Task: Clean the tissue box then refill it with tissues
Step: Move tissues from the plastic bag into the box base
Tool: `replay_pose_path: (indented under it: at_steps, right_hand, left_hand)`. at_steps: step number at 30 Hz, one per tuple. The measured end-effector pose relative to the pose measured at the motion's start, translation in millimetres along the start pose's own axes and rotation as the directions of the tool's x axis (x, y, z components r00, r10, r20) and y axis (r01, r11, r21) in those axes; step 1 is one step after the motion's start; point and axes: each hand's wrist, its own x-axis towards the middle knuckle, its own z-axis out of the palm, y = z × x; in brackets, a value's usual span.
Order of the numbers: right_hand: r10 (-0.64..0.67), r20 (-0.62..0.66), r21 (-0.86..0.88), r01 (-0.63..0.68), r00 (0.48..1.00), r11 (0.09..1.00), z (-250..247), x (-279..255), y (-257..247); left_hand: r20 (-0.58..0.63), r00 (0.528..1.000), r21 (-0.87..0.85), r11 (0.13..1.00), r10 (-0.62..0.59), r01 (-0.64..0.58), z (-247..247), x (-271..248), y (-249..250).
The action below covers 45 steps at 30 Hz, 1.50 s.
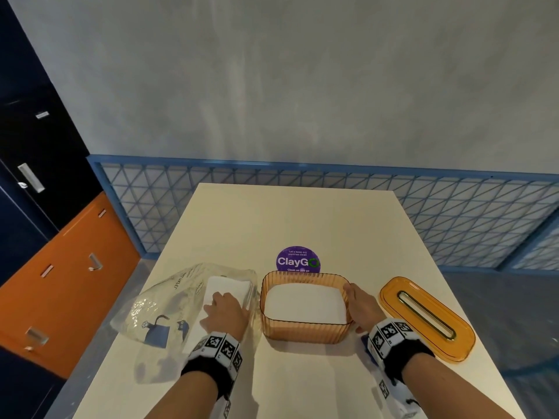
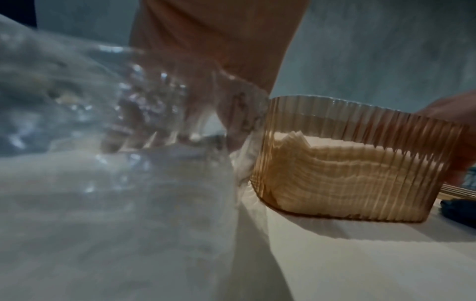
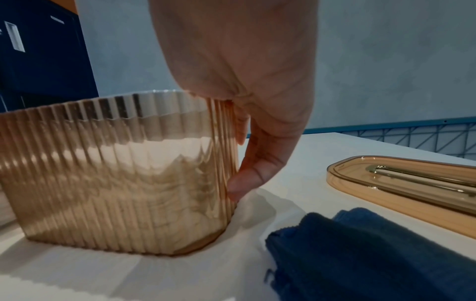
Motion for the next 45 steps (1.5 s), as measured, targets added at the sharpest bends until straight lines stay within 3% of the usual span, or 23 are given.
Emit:
replay_pose_path:
  at_steps: [26,34,37,41,43,45]
  right_hand:
    - [-0.047,-0.016,-0.048,0.046,0.999,0.998,2.2,7.5,5.2]
    - [-0.063,-0.019,-0.053,0.062,0.998,0.997,1.3,10.7,6.3]
    - [-0.077,-0.022,-0.064,0.075,0.997,0.995,2.3,14.6,9.6]
    - [-0.082,0.015,-0.079,0.083,0.996,0.993,1.5,17.0,11.7]
    - [-0.095,0.047,-0.155,0.102,0.994,0.983,-2.2,17.3,9.8]
    - [-0.183,-0.019,-0.282,0.171,0.983,0.944,-7.4,16.1,2.8]
  left_hand:
    - [0.026,0.994,-0.073,0.992,-0.105,0.106,-0.7,-0.2,11.4]
    - [0.085,0.987,0.098,0.987,-0.137,0.128,2.0,-6.9,22.2]
    - [0.049,0.990,0.100,0.987,-0.135,0.129,-1.9,-6.8,18.2]
    - [-0.032,0.998,0.083,0.995,0.053,-0.050,-21.4,-10.7,-1.0]
    - [-0.102,0.992,-0.005,0.997,0.073,-0.074,-43.7,-16.6,-8.2]
    - [-0.183,0.980,-0.130,0.987,0.072,-0.097,-68.0,-25.1,-14.3]
